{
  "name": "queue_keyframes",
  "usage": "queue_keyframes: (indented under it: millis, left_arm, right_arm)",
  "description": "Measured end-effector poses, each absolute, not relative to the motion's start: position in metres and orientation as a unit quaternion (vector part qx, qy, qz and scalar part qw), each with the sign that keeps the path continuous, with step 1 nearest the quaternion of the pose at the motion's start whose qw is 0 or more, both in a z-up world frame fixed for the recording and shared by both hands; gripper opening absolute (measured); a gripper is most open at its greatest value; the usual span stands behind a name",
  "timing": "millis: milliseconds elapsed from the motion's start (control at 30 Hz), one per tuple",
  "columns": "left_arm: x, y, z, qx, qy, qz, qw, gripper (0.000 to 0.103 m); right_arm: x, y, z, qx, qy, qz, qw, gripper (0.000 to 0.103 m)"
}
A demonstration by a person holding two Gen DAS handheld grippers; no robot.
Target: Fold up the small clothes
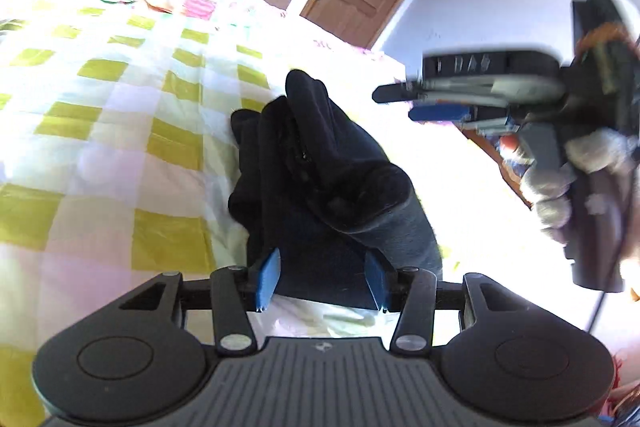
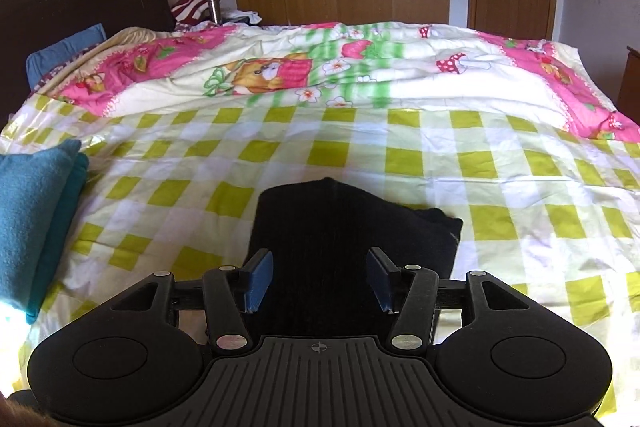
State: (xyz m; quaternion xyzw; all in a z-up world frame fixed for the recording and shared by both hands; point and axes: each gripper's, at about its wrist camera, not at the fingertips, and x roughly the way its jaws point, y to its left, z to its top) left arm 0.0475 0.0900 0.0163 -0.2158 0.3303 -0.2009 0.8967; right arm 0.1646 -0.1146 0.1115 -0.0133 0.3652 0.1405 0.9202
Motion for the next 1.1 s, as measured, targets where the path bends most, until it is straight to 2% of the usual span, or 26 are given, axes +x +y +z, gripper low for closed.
queue_keyframes:
  millis: [200,267,333,433,633,733,767,833,967,1100]
  left_arm:
    - [0.039,0.078,0.032,-0.267,0.319,-0.203,0.886,0.062]
    - [0.040,0.067,0.035,-0.247,0.315,-0.196,0.895,0.063]
    - [0.043,0.054,0.038,-0.226,0.321,-0.180,0.902,0.069]
    - [0.054,0.043,0.040,-0.215,0.321,-0.140,0.912,0.070]
    - [0.047,0.034,0.064,-0.144,0.245,-0.133,0.949,0.069]
    - [0.055,0.021,0.062,-0.105,0.253,-0.144,0.951,0.069]
    - [0.063,0.017,0.056,-0.100,0.273,-0.145,0.946,0.066]
    - [0.076,0.014,0.039,-0.099,0.316,-0.138,0.934,0.040]
    - [0.078,0.030,0.008,-0.131,0.369,-0.124,0.912,0.037]
    - [0.074,0.036,0.004,-0.159,0.368,-0.128,0.907,0.036]
  right_arm:
    - [0.151,-0.132,0.104,-0.003,0.359,0.154,0.921,0.054]
    - [0.150,-0.137,0.098,0.001,0.362,0.148,0.921,0.054]
    - [0.153,-0.141,0.093,0.017,0.369,0.154,0.916,0.054]
    - [0.157,-0.146,0.095,0.023,0.363,0.152,0.919,0.054]
    - [0.177,-0.152,0.100,0.015,0.357,0.160,0.920,0.055]
    - [0.194,-0.151,0.096,0.026,0.372,0.173,0.912,0.056]
    - [0.200,-0.149,0.095,0.039,0.381,0.181,0.906,0.059]
    - [0.205,-0.141,0.092,0.049,0.390,0.196,0.899,0.062]
    - [0.206,-0.109,0.085,0.009,0.392,0.212,0.895,0.068]
    - [0.204,-0.079,0.072,-0.029,0.416,0.216,0.883,0.069]
